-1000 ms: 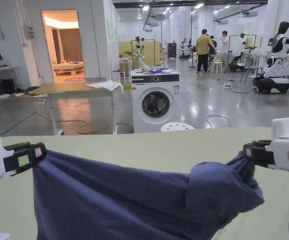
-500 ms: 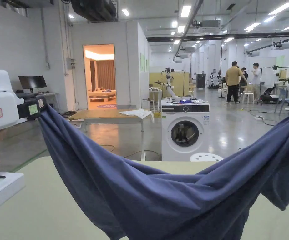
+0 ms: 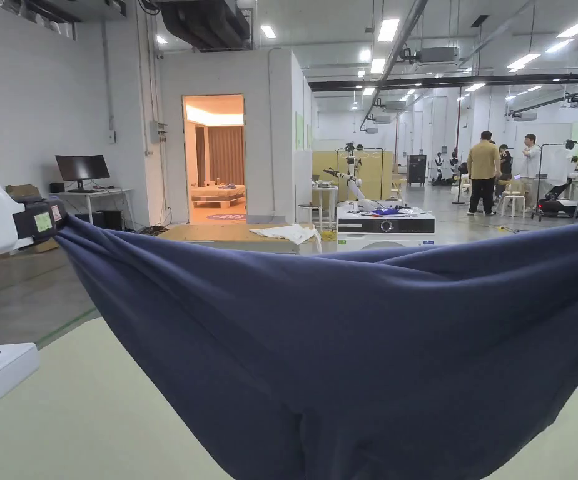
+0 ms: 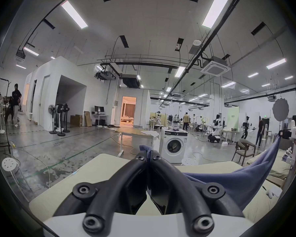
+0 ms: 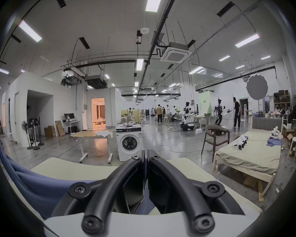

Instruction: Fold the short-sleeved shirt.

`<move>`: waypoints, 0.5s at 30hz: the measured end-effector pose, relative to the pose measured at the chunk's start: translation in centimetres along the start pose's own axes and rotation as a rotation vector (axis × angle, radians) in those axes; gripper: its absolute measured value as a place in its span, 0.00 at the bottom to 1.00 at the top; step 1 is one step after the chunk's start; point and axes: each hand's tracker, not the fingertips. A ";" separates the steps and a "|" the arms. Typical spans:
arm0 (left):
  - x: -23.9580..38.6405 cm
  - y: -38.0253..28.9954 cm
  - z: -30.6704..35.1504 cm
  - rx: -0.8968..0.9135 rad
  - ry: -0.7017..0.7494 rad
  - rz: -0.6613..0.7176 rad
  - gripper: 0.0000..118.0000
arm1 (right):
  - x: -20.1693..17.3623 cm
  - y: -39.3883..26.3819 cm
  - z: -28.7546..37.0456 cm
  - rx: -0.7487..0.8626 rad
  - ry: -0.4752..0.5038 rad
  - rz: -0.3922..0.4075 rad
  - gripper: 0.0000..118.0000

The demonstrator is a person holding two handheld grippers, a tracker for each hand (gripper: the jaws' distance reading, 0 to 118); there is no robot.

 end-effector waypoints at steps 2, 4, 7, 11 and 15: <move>0.0 -0.4 -1.3 -0.013 0.010 -0.016 0.00 | -0.4 -0.1 -0.9 0.003 -0.008 0.004 0.00; 0.1 -0.7 -2.7 -0.026 0.014 -0.005 0.00 | -1.0 -0.2 -1.8 0.001 -0.014 0.018 0.00; 0.1 -1.1 -5.3 -0.035 0.015 0.030 0.00 | -1.8 -0.5 -4.0 -0.004 -0.016 0.034 0.00; 0.1 -2.0 -9.0 -0.054 0.027 0.048 0.00 | -3.1 -0.9 -6.9 -0.014 -0.022 0.051 0.00; 0.2 -2.8 -12.9 -0.078 0.044 0.049 0.00 | -4.1 -0.9 -10.5 -0.032 -0.013 0.033 0.00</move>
